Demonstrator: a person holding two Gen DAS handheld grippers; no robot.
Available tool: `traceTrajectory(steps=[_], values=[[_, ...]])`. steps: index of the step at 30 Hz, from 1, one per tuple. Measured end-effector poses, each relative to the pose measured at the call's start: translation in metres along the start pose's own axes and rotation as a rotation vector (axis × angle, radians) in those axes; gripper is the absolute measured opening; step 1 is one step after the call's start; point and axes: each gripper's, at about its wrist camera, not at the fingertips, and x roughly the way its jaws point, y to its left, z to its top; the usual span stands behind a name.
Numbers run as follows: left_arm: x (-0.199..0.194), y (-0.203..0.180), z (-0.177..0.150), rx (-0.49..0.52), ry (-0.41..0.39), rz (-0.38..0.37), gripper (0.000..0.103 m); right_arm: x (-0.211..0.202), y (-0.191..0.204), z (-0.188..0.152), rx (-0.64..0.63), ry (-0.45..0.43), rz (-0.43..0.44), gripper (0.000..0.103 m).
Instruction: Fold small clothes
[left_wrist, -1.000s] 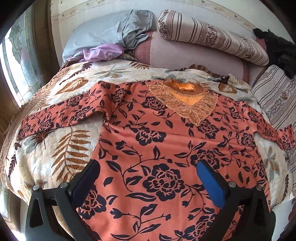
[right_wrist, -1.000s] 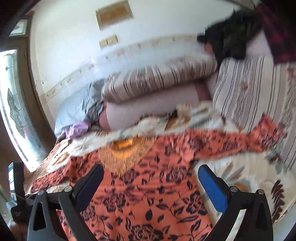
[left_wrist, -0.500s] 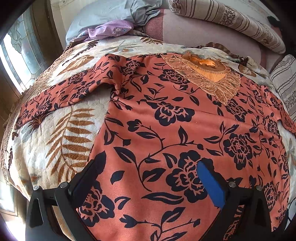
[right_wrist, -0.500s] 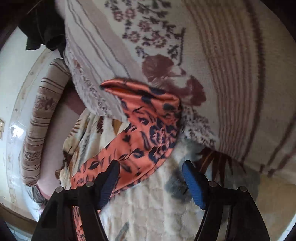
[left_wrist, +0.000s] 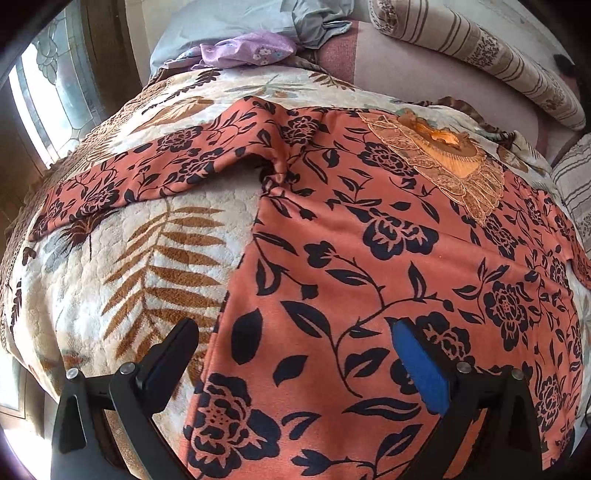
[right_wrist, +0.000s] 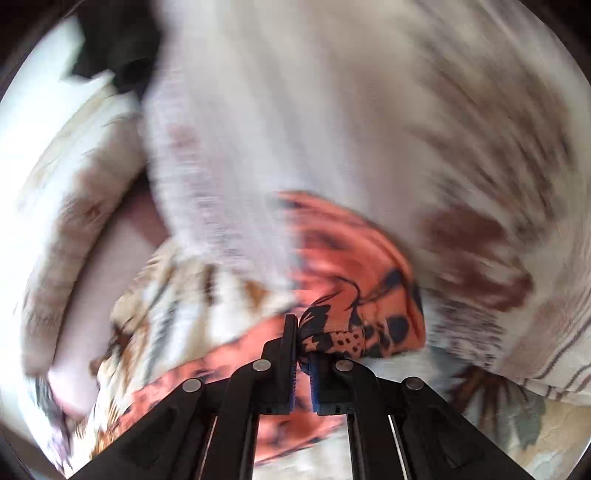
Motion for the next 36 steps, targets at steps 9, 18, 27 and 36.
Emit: traceTrajectory(steps=[9,18,27,36], values=[[-0.012,0.053,-0.007,-0.11,-0.043,-0.012,0.103,-0.109,0.274,-0.084,-0.342,0.004,0.598,0.006],[-0.015,0.114,-0.013,-0.219,-0.049,0.02,0.103,-0.014,0.321,-0.323,-0.474,0.59,0.55,0.095],[-0.02,0.064,0.042,-0.148,-0.097,-0.187,0.103,-0.014,0.227,-0.254,-0.316,0.502,0.572,0.094],[0.066,-0.018,0.139,-0.166,0.101,-0.475,0.103,0.011,0.158,-0.256,-0.251,0.471,0.61,0.094]])
